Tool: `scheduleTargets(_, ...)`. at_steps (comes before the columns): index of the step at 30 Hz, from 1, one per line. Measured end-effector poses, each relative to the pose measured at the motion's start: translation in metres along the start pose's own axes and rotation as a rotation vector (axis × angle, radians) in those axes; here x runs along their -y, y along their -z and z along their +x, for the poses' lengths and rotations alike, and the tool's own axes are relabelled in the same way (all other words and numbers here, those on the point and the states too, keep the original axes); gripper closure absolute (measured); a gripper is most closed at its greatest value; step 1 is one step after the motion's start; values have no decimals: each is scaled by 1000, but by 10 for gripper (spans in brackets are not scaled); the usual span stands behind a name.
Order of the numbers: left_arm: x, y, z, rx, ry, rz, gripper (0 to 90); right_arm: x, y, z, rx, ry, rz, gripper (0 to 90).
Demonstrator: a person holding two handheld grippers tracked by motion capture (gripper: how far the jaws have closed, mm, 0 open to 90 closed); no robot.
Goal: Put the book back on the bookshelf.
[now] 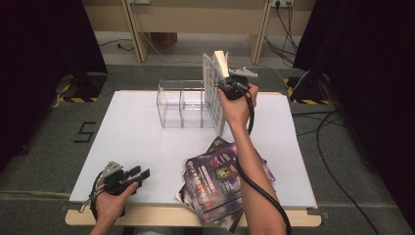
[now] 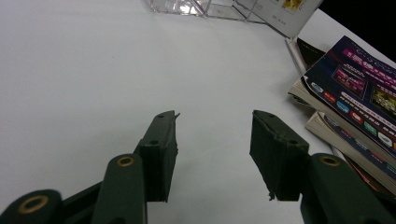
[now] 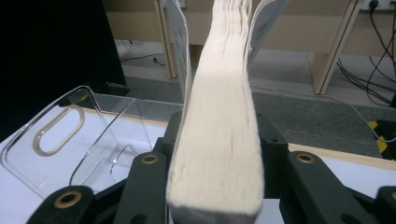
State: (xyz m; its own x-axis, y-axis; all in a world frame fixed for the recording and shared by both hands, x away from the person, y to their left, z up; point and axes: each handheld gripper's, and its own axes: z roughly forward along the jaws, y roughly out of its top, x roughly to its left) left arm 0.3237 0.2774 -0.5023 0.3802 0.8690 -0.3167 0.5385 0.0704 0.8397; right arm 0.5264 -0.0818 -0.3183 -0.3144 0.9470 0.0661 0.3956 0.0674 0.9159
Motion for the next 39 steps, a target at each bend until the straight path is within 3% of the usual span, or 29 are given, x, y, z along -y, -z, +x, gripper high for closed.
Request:
scheduleTargets(21, 1, -1, -5, 12, -9, 0, 500, 7, 28, 1, -29, -9, 3, 587)
scheduleTargets(26, 0, -2, -7, 17, -19, 6, 500, 15, 36, -1, -53, -38, 14, 580)
scheduleTargets(39, -7, -8, -19, 66, -40, 12, 545, 29, 59, -4, -78, -46, 26, 579)
